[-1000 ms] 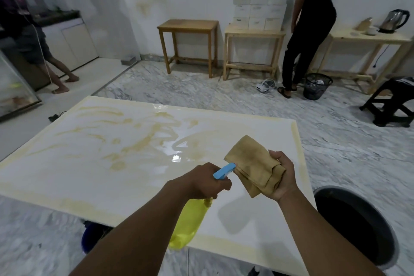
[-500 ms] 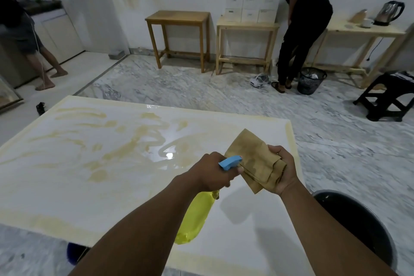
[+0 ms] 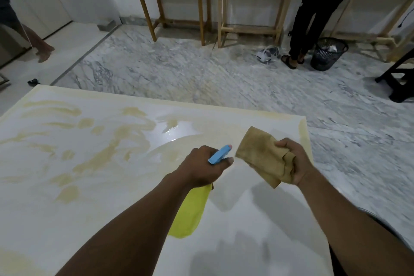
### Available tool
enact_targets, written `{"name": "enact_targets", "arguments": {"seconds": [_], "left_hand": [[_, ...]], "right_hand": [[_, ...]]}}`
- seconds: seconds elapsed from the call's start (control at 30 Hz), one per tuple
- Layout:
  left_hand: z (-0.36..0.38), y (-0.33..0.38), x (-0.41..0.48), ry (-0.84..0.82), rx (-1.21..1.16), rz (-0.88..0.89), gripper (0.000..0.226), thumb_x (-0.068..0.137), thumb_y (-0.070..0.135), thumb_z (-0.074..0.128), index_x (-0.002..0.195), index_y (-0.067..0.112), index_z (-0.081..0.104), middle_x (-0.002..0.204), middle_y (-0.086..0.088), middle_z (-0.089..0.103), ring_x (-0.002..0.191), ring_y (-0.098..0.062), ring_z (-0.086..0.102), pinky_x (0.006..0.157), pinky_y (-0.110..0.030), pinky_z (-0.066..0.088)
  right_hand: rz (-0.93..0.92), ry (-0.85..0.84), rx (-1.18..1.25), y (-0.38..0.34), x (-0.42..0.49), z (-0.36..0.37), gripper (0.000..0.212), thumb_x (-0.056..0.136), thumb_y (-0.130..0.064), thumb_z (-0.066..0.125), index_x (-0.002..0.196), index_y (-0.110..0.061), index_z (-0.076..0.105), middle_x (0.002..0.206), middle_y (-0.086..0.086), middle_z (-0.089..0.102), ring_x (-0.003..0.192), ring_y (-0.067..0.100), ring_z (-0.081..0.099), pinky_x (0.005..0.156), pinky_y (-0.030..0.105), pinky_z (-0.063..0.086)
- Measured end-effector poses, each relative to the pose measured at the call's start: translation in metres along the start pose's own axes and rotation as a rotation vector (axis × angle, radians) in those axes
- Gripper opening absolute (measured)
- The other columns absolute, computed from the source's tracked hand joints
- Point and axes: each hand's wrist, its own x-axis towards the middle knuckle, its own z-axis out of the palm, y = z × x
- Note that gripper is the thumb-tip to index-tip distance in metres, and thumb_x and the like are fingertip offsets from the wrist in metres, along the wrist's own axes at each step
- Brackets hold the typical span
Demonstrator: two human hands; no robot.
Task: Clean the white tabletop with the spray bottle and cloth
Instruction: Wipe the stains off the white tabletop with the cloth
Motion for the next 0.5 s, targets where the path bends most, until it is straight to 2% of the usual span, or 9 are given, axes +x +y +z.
{"name": "enact_targets", "arguments": {"seconds": [0.1,0.17,0.23,0.3,0.33,0.37,0.4,0.43,0.5], "left_hand": [[-0.009,-0.011,0.014,0.066,-0.046,0.039,0.044,0.098,0.053,0.062,0.08,0.012,0.062,0.072,-0.01,0.066,0.069,-0.025,0.061,0.07,-0.038,0.049],[-0.013,-0.022,0.024,0.132,-0.104,0.02,0.041,0.097,0.055,0.061,0.09,0.015,0.067,0.077,-0.012,0.069,0.066,-0.022,0.065,0.07,-0.038,0.052],[-0.014,-0.032,0.03,0.176,-0.142,-0.01,0.049,0.094,0.059,0.058,0.102,0.012,0.07,0.08,-0.015,0.07,0.065,-0.023,0.071,0.07,-0.038,0.056],[-0.011,-0.043,0.037,0.195,-0.139,-0.035,0.046,0.098,0.054,0.06,0.096,0.009,0.067,0.075,-0.011,0.067,0.059,-0.017,0.068,0.061,-0.026,0.052],[-0.009,-0.048,0.037,0.198,-0.141,-0.043,0.042,0.099,0.05,0.061,0.092,0.009,0.066,0.071,-0.008,0.064,0.053,-0.012,0.065,0.056,-0.016,0.047],[-0.008,-0.05,0.036,0.196,-0.15,-0.046,0.038,0.1,0.046,0.062,0.092,0.009,0.065,0.069,-0.004,0.061,0.05,-0.009,0.062,0.053,-0.012,0.044],[-0.007,-0.054,0.036,0.188,-0.163,-0.053,0.036,0.1,0.044,0.062,0.093,0.009,0.066,0.068,-0.003,0.059,0.05,-0.007,0.061,0.051,-0.01,0.044],[-0.006,-0.057,0.035,0.184,-0.172,-0.058,0.035,0.1,0.043,0.062,0.096,0.009,0.067,0.07,-0.003,0.06,0.05,-0.007,0.061,0.05,-0.009,0.044],[-0.007,-0.064,0.034,0.185,-0.208,-0.06,0.035,0.1,0.044,0.061,0.102,0.009,0.068,0.08,-0.009,0.068,0.051,-0.011,0.066,0.051,-0.015,0.049]], "right_hand": [[-0.041,0.157,-0.242,-0.042,0.036,-0.009,0.037,0.08,-0.023,0.055,0.11,-0.005,0.065,0.09,0.016,0.068,0.074,0.031,0.066,0.071,0.036,0.057],[-0.117,0.232,-0.489,-0.068,0.066,-0.005,0.041,0.075,-0.021,0.057,0.114,-0.013,0.066,0.089,0.014,0.063,0.066,0.029,0.062,0.059,0.033,0.054],[-0.267,0.261,-0.824,-0.079,0.096,0.001,0.036,0.082,-0.029,0.058,0.116,-0.031,0.068,0.084,0.013,0.063,0.059,0.026,0.053,0.053,0.034,0.043],[-0.342,0.182,-1.126,-0.075,0.133,-0.001,0.034,0.095,-0.041,0.052,0.127,-0.044,0.06,0.083,0.009,0.066,0.048,0.022,0.047,0.048,0.029,0.04],[-0.346,0.125,-1.273,-0.068,0.149,-0.007,0.041,0.097,-0.041,0.046,0.137,-0.047,0.05,0.104,0.009,0.069,0.055,0.021,0.055,0.053,0.031,0.047],[-0.321,0.076,-1.44,-0.058,0.164,-0.016,0.051,0.095,-0.044,0.043,0.146,-0.046,0.039,0.134,0.008,0.06,0.083,0.02,0.065,0.073,0.04,0.054],[-0.307,0.055,-1.619,-0.048,0.179,-0.024,0.06,0.093,-0.049,0.043,0.151,-0.043,0.03,0.155,0.003,0.04,0.122,0.023,0.055,0.099,0.053,0.045],[-0.316,0.075,-1.757,-0.04,0.191,-0.032,0.067,0.091,-0.053,0.044,0.153,-0.04,0.023,0.163,-0.001,0.023,0.147,0.024,0.028,0.114,0.061,0.024],[-0.435,0.134,-1.866,-0.025,0.205,-0.039,0.075,0.09,-0.064,0.04,0.155,-0.036,0.015,0.167,-0.005,0.006,0.154,0.022,-0.003,0.117,0.063,0.004]]}}
